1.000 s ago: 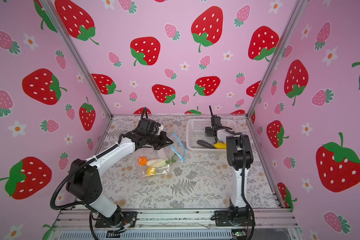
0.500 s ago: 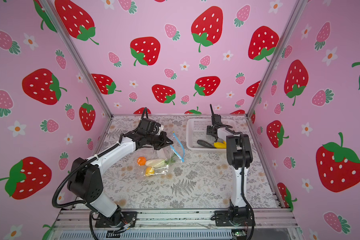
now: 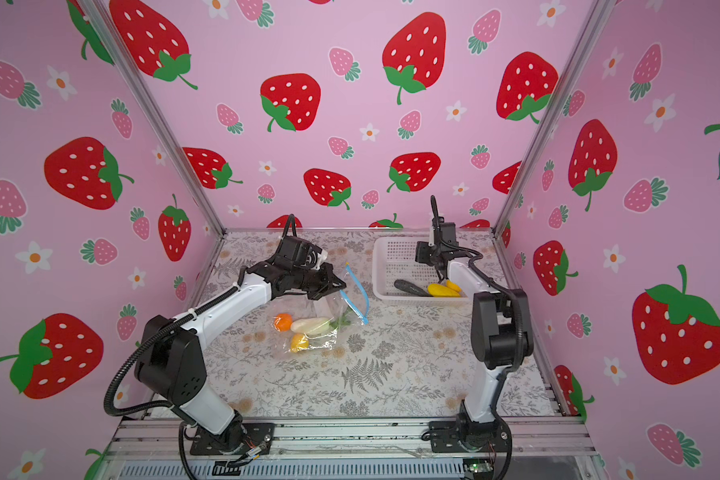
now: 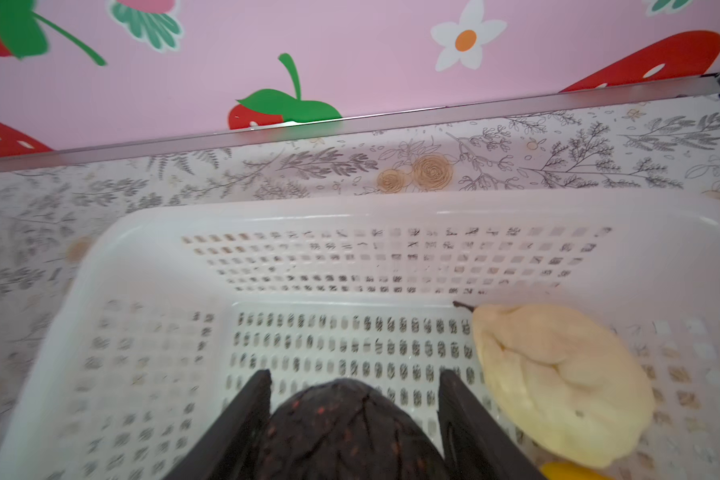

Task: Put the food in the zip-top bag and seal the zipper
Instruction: 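Return the right gripper to the basket and grasp the dark avocado, then carry the avocado to the bag mouth and release it inside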

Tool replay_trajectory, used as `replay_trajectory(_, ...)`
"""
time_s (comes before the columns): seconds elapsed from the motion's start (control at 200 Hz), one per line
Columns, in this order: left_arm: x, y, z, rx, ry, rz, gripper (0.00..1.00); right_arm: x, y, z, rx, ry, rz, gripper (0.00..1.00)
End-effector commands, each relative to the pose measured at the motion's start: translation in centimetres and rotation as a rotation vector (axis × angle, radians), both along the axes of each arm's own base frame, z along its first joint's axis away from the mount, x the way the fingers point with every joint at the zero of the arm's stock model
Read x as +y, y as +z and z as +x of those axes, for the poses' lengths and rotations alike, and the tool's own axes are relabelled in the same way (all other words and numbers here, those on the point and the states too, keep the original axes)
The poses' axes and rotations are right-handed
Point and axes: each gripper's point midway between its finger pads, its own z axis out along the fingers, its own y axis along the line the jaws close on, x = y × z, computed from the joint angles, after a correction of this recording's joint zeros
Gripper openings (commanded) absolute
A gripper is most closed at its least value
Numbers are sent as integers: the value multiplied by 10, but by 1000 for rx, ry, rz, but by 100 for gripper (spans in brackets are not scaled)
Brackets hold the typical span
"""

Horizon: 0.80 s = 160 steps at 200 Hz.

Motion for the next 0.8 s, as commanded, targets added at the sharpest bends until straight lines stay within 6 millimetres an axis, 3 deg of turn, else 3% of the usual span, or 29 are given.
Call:
replay_trajectory(0.0, -4, 24, 3, -48, -14, -18, 0, 30, 18, -39, -7, 104, 111, 54)
replay_trajectory(0.24, -11, 32, -4, -61, -33, -15, 0, 105, 66, -124, -51, 395, 280, 54)
replay_trajectory(0.36, -12, 37, -9, -71, -34, -7, 0, 146, 78, -149, -57, 529, 324, 54)
replay_trajectory(0.565, -13, 53, -15, -101, -39, -10, 0, 187, 75, -173, -33, 653, 371, 54)
replay_trajectory(0.795, -13, 62, -20, -119, -40, -18, 0, 206, 68, -179, -23, 695, 400, 53)
